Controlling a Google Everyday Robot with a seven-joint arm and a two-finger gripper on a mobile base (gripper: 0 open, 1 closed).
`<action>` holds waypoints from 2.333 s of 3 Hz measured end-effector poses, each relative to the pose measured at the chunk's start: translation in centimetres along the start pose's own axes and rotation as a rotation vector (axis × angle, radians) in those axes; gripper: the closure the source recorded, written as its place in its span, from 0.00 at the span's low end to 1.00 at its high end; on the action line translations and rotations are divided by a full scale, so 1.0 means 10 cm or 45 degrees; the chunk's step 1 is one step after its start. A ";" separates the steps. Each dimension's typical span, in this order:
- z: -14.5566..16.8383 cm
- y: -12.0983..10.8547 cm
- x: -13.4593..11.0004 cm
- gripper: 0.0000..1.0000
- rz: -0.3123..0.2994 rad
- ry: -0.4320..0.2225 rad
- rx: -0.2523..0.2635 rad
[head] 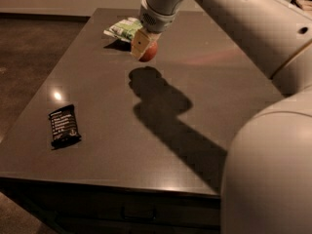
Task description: Move apple near green jalapeno chip bag
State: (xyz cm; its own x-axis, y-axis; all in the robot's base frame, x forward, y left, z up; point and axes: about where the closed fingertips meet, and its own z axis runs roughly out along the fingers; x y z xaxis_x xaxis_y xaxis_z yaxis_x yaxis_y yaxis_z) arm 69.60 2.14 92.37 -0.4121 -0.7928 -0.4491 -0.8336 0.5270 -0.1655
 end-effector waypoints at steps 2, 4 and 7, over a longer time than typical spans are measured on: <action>0.31 -0.26 -0.18 1.00 0.008 0.051 0.104; 0.67 -0.35 -0.15 1.00 0.006 0.105 0.094; 0.85 -0.33 -0.12 0.35 -0.010 0.127 0.062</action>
Offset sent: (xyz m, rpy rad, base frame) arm 0.0609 0.0111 -0.0263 -0.0879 -0.0455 -0.0654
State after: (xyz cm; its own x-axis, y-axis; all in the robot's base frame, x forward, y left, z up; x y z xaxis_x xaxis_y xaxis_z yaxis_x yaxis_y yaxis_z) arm 75.95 3.93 86.02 -0.4422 -0.8222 -0.3584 -0.8191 0.5330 -0.2120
